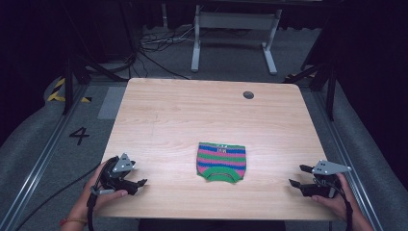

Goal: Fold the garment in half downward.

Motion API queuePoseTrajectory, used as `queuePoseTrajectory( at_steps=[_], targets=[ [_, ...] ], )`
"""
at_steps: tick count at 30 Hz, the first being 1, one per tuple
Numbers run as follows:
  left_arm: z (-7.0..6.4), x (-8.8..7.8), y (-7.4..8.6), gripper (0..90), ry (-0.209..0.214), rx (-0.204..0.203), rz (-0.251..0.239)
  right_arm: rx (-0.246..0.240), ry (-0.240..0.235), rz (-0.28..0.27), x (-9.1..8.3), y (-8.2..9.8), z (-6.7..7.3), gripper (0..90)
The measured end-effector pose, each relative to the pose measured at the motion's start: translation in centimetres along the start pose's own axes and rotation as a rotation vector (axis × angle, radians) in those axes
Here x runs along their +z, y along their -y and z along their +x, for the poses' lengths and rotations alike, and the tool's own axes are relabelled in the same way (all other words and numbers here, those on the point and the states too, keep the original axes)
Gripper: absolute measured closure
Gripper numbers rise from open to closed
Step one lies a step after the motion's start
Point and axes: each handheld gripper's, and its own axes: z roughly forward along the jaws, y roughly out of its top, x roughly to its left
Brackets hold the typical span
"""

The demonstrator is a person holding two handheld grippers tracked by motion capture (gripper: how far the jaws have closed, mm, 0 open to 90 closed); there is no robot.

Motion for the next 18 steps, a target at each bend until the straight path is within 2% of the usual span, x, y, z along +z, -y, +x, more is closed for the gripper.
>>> queuePoseTrajectory(
  at_steps=[3,7,9,10,13,18],
  targets=[
    [0.3,-0.1,0.7,19.1,0.016,-0.03,-0.007,0.037,0.016,-0.004,-0.2,0.9,-0.4,26.7],
    [0.4,-0.2,1.1,19.2,0.001,-0.045,0.004,0.069,0.022,-0.012,-0.5,1.6,-0.7,26.0],
    [0.6,-0.3,1.4,18.6,0.002,-0.072,-0.012,0.092,0.028,-0.018,-0.8,2.0,-0.8,24.9],
    [0.7,-0.3,1.5,18.4,-0.004,-0.07,-0.015,0.11,0.026,-0.028,-0.9,2.2,-0.9,24.7],
    [0.8,-0.1,1.9,17.9,0.007,-0.099,-0.022,0.129,0.038,-0.032,-1.1,2.7,-0.9,23.5],
    [0.8,0.0,2.2,16.7,0.002,-0.101,-0.05,0.142,0.061,-0.018,-1.4,3.4,-0.9,21.6]
  ],
)
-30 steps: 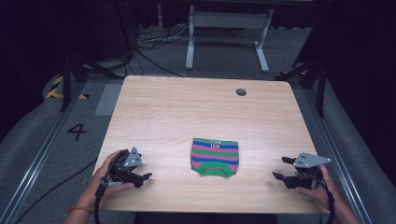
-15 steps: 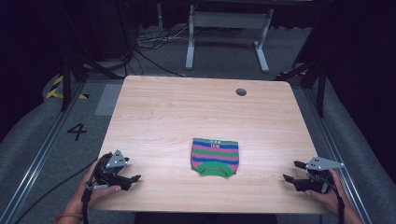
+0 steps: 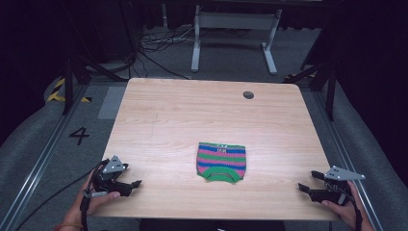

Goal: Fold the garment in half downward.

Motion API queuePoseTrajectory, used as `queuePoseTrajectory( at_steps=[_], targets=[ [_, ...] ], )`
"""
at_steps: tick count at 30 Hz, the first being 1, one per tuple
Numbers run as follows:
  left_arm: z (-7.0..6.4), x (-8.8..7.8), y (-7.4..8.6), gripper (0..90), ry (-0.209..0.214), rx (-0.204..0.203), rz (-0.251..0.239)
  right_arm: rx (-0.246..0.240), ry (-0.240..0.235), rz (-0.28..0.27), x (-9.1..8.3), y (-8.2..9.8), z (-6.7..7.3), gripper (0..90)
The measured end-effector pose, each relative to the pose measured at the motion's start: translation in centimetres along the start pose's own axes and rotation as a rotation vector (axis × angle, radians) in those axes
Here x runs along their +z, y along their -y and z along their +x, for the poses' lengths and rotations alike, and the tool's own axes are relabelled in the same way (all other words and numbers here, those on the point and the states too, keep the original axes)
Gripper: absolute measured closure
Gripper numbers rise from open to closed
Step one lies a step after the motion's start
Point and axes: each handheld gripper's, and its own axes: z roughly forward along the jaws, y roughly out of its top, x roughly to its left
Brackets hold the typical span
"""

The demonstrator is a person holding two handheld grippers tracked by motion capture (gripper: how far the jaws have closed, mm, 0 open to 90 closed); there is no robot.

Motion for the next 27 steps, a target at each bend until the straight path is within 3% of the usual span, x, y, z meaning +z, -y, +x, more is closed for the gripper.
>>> queuePoseTrajectory(
  at_steps=[3,27],
  targets=[
    [0.05,0.1,0.34,15.0,-0.003,0.002,-0.03,0.007,0.009,0.009,-0.07,0.13,0.04,21.0],
    [0.19,0.24,0.24,14.7,-0.008,-0.025,-0.032,0.031,0.032,0.016,0.0,0.1,0.1,17.6]
  ],
)
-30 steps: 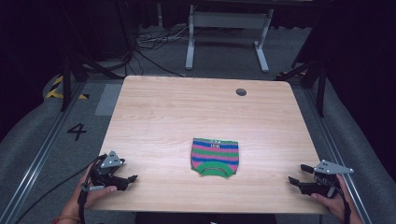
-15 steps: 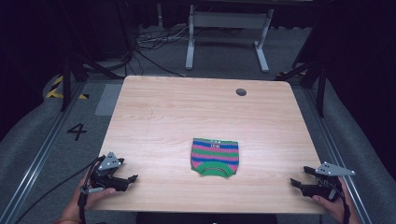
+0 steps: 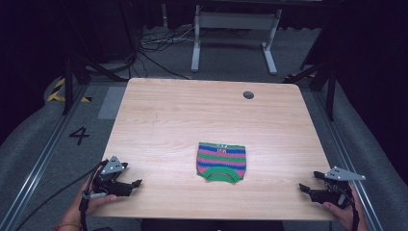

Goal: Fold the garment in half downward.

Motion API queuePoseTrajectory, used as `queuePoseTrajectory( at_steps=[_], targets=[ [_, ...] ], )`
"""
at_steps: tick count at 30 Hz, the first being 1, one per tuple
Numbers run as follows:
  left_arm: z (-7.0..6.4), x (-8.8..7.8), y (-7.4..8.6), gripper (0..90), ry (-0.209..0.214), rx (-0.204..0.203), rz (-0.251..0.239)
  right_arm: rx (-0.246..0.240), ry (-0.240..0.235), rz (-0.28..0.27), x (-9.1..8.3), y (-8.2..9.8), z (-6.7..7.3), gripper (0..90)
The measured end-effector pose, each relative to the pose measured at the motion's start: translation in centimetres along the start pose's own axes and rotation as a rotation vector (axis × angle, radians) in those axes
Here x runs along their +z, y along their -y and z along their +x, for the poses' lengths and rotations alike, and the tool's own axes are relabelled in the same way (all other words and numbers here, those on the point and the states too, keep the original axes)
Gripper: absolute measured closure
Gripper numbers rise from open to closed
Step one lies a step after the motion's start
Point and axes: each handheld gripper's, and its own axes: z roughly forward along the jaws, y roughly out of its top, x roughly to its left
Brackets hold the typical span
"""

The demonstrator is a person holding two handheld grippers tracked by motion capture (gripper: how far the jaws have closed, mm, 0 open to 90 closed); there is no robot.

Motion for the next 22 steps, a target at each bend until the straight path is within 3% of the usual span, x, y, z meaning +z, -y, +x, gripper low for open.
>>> queuePoseTrajectory(
  at_steps=[22],
  targets=[
    [-0.05,0.08,-0.1,13.8,-0.022,-0.007,0.005,0.026,0.037,0.009,0.22,-0.12,-0.12,12.1]
  ],
)
